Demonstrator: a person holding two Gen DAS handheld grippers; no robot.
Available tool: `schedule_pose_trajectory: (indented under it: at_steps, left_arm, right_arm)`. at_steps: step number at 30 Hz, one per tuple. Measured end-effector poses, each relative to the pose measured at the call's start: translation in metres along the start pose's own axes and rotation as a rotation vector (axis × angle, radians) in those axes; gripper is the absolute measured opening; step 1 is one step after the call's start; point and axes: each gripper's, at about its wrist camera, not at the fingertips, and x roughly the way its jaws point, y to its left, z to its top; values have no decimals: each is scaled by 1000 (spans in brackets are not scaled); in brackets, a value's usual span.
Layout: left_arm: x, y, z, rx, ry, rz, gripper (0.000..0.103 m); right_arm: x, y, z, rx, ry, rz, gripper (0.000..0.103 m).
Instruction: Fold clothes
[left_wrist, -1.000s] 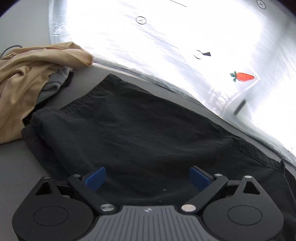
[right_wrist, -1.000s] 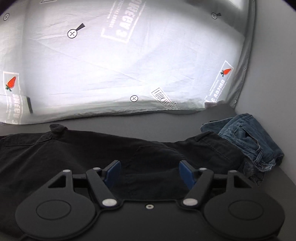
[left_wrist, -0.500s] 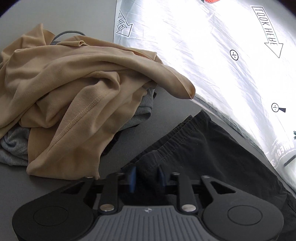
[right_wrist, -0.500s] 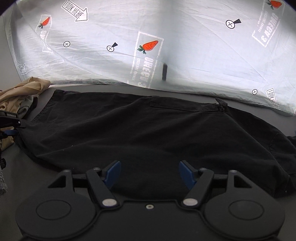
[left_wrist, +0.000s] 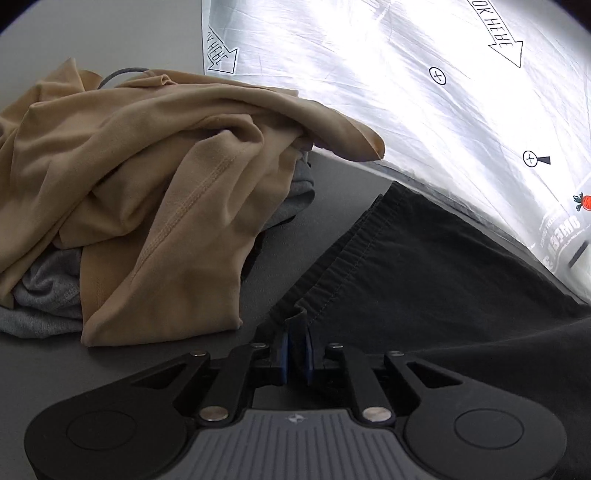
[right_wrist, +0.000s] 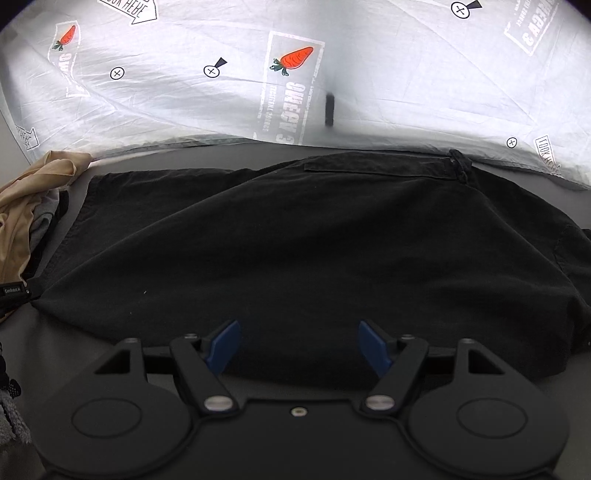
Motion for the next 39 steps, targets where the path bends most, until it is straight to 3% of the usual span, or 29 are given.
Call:
schedule_pose_trajectory:
  at_steps: [4,7,9,10,13,14,20,23,26,29,31,32,33,39]
  left_arm:
    - [-6,0,5,-45,4,21,15]
    - [-17,0,10,-74,-5,40,23]
    - [-24,0,14,-93,-11,53,57]
    - [-29,0,16,-99,-21,54,60]
    - [-41,4,26,-108,-56,25,60]
    - [-42,3,31,-107,-61,9,60]
    - [-10,-28,75,63,-94,-74,60]
    - [15,-54,95,157,-89,-136,61]
    - [51,-85,111,258,-84,-143,62]
    - [92,-102,123,280,-30,-154,65]
    - [117,-109,128,279,7,-162,63]
    - [127,-110,128,271,15,-162,44]
    - [131,-112,128,263,18,-163,11]
    - [140,-123,136,286,-24,-128,11]
  right_arm:
    - [-4,-6,-9,15,15,-4,74]
    - [-2,-11,-11,32,21,-1,74]
    - [-2,-11,-11,28,12,1,72]
    - [-3,-12,-11,23,10,12,68]
    - [-4,-13,-11,7,17,37,34]
    - [-3,-12,-11,0,25,41,31]
    - [19,-4,0,-39,42,43,32]
    - [34,2,11,-60,42,39,38]
    - [49,7,25,-75,30,30,39]
    - [63,11,39,-66,20,19,41]
    - [69,13,46,-71,13,14,42]
    - [72,14,48,-77,10,10,42]
    - [75,16,50,-86,7,6,42]
    - [85,24,48,-119,9,-11,42]
